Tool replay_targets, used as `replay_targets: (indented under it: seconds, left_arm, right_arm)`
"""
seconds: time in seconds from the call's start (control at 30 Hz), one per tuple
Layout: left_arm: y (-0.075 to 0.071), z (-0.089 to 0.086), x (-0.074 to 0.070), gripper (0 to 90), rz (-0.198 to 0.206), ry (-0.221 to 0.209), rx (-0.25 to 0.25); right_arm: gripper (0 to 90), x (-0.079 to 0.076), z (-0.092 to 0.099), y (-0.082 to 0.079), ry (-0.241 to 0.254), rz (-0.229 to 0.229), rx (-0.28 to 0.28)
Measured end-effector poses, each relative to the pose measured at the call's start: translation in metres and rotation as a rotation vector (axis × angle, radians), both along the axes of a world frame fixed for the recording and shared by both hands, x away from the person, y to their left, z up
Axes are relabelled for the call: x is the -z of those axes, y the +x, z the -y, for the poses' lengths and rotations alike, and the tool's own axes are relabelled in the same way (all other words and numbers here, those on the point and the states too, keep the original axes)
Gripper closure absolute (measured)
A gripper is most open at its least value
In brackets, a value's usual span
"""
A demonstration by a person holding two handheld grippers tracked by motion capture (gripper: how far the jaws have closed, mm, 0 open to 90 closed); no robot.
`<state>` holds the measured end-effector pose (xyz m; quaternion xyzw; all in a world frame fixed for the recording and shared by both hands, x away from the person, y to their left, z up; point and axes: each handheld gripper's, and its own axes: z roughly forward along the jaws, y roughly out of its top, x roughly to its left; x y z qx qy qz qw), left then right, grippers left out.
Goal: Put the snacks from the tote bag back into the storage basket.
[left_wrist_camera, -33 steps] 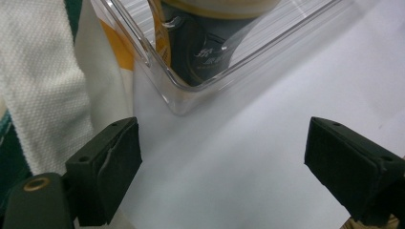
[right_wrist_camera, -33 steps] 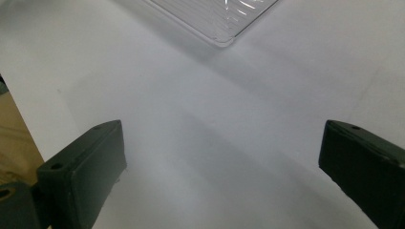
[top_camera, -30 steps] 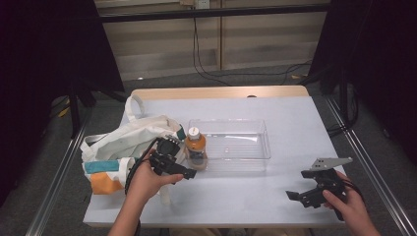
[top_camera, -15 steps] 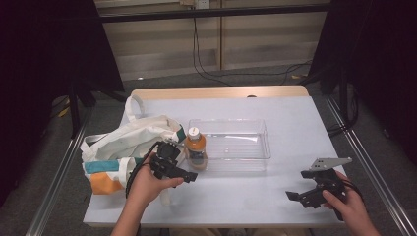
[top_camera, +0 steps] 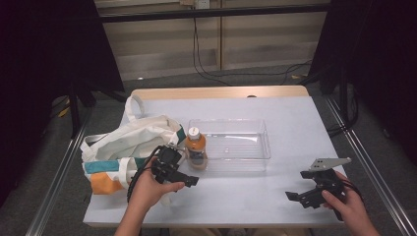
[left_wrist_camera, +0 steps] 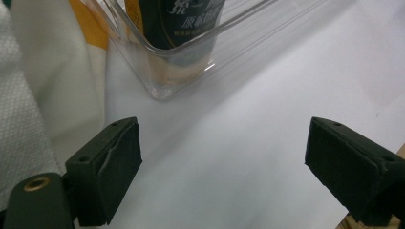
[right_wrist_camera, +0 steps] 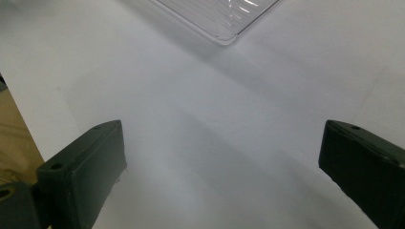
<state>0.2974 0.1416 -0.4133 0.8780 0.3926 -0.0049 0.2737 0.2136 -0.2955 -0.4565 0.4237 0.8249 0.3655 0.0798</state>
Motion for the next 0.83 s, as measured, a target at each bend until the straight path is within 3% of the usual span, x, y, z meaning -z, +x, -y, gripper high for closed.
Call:
replay_targets:
  seconds: [0.4, 0.83]
  left_arm:
    - [-0.0032, -0.0008, 0.0071, 12.0, 0.003, -0.028, -0.014]
    - [-0.0036, 0.0008, 0.0020, 12.2, 0.028, -0.023, 0.004]
  right_arm:
    - [2.0, 0.0002, -0.0004, 0.0000, 0.001, -0.002, -0.004]
    - [2.0, -0.0010, 0.0009, -0.0015, 0.002, 0.005, -0.006]
